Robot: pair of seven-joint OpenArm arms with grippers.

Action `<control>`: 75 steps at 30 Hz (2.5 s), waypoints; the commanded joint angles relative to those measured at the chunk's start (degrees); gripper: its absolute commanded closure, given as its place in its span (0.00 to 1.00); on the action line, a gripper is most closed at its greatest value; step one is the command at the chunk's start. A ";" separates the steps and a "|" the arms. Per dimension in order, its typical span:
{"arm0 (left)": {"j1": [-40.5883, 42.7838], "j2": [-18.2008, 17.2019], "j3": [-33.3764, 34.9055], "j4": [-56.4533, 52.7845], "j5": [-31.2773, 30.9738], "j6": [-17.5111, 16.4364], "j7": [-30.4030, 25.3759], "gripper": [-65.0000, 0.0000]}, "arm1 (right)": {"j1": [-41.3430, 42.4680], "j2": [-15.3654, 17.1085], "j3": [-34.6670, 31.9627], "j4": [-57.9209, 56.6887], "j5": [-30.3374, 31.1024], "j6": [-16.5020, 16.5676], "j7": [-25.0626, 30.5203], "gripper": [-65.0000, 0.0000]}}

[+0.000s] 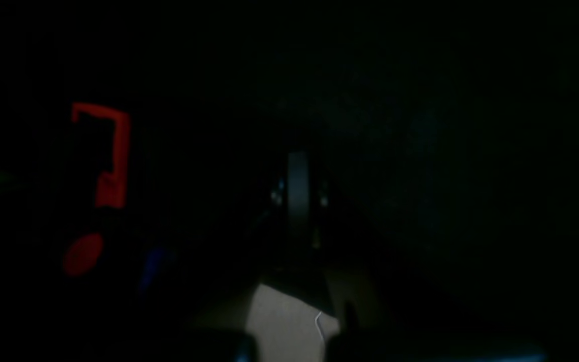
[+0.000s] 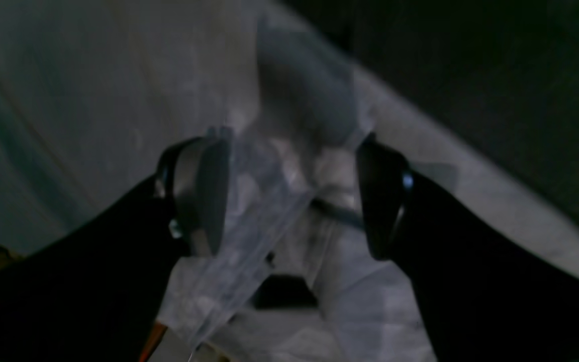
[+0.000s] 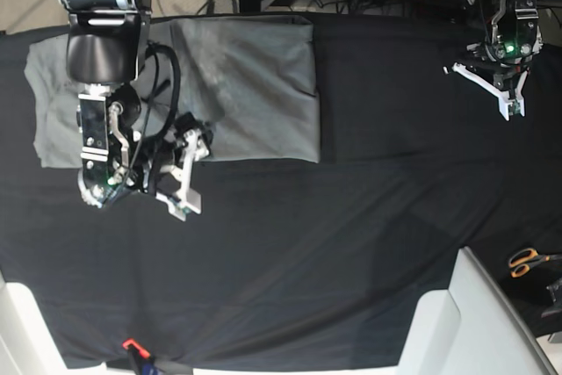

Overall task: Fold the T-shirt properly
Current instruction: 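Drag the held shirt end with the right gripper toward the shirt center, then release the shirt and raise the right gripper away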

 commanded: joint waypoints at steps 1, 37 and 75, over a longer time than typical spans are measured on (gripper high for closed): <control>-0.18 -0.84 -0.37 0.81 0.32 0.38 -0.64 1.00 | 1.74 -0.05 -0.02 0.44 0.42 0.10 0.64 0.41; -0.36 -0.84 -0.46 0.81 0.32 0.38 -0.64 1.00 | 5.96 0.39 0.06 -7.03 0.34 0.10 3.54 0.90; -1.68 -0.84 -0.46 -3.06 0.32 0.38 -0.73 1.00 | 6.05 1.09 6.22 -5.45 0.69 0.10 -1.56 0.79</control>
